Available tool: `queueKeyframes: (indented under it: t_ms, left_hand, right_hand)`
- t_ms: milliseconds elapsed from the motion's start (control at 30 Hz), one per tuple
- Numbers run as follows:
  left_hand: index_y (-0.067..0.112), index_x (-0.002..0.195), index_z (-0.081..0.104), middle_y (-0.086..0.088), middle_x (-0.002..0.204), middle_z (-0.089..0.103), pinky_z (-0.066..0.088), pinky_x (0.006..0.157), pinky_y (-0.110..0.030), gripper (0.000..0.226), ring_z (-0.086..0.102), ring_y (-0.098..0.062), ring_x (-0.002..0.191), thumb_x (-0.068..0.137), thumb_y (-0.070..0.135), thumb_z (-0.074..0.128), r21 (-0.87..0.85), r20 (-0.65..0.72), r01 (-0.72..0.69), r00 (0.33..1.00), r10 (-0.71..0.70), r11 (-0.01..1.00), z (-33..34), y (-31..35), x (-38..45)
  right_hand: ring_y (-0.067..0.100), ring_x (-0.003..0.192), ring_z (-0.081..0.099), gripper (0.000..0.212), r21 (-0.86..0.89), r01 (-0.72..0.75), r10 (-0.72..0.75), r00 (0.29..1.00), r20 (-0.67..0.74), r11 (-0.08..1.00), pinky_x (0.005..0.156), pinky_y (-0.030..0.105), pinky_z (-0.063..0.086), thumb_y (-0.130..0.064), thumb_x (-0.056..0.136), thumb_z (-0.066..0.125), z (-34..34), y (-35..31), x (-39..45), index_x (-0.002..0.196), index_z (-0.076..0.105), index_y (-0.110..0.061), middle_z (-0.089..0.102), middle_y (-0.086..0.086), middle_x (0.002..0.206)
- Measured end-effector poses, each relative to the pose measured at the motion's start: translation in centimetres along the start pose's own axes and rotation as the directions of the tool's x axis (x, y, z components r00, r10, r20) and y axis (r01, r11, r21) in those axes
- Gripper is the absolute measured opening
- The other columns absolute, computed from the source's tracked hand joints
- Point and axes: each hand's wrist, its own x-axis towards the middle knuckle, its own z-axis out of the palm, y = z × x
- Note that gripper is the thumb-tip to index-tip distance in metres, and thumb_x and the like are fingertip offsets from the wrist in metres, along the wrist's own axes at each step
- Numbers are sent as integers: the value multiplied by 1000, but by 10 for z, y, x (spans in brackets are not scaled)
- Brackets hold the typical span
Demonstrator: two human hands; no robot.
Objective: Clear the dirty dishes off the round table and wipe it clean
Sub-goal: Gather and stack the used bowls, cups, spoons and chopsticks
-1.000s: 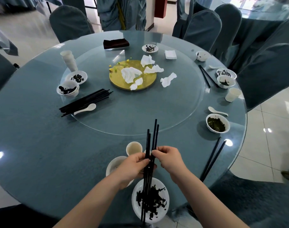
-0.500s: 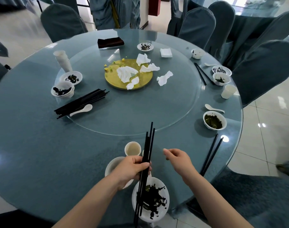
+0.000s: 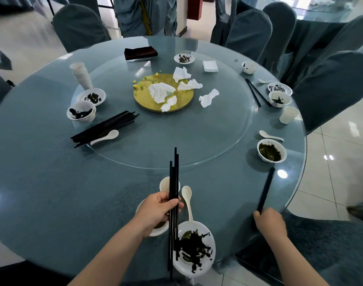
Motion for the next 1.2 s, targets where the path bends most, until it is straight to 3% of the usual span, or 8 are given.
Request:
queueKeyframes:
  t_ms: [200,400,533,700,800,900,1067,1200]
  left_hand:
    - [4,105,65,-7,91,75,54,65,-23,13,69,-14,79,96,7,56,-21,-5,-4,1000,3,1000,4,-1,-5]
    - [4,105,65,-8,90,75,50,57,-17,13,70,-12,75,96,6,55,-59,-32,-9,999,7,998,8,1,-10]
    - [5,106,65,-10,94,75,53,60,-19,14,71,-13,79,97,7,55,-79,-40,-8,999,4,997,8,1,-10]
    - [1,108,62,-12,98,74,56,68,-28,15,71,-21,87,98,6,51,-152,-15,-24,1000,22,988,10,2,-11]
    - [2,107,57,-14,99,73,56,65,-29,12,71,-22,83,99,5,49,-238,3,-12,1000,13,971,15,4,-13]
    - [-1,113,56,-15,99,72,56,65,-29,18,70,-22,83,99,5,48,-295,14,13,1000,-9,955,15,5,-14]
    - [-3,120,55,-16,102,72,57,69,-31,27,71,-23,88,100,0,38,-354,63,76,996,-57,932,7,6,-14]
    - [1,114,58,-12,97,71,56,68,-31,23,70,-22,84,101,14,44,-323,71,108,993,-90,940,9,9,-11]
  right_hand:
    - [23,63,54,31,-195,118,-94,988,126,974,49,27,38,-28,88,60,-9,-8,-17,66,46,-12,53,5,71]
    - [17,54,40,36,26,292,-292,943,162,956,47,26,27,-24,84,60,-13,-42,-47,59,38,-15,43,0,56]
    - [8,52,38,30,194,531,-559,819,133,825,50,20,33,-23,84,62,-29,-85,-94,61,44,-16,45,-3,53]
    - [7,53,42,17,312,643,-714,647,268,700,51,20,35,-27,81,60,-40,-119,-149,73,56,-11,54,-3,61]
    - [10,52,40,22,233,686,-720,610,331,689,50,21,32,-26,81,58,-34,-129,-164,65,45,-18,48,-4,60]
    - [16,56,40,19,154,699,-702,628,335,699,51,26,32,-25,81,54,-28,-133,-168,68,44,-15,47,-2,63]
    - [23,60,48,16,33,744,-709,621,335,667,50,30,35,-25,84,46,-27,-136,-167,84,54,-11,50,0,66]
    - [26,68,50,24,-107,794,-727,595,342,599,47,28,31,-21,85,44,-25,-141,-169,105,54,-13,48,2,73]
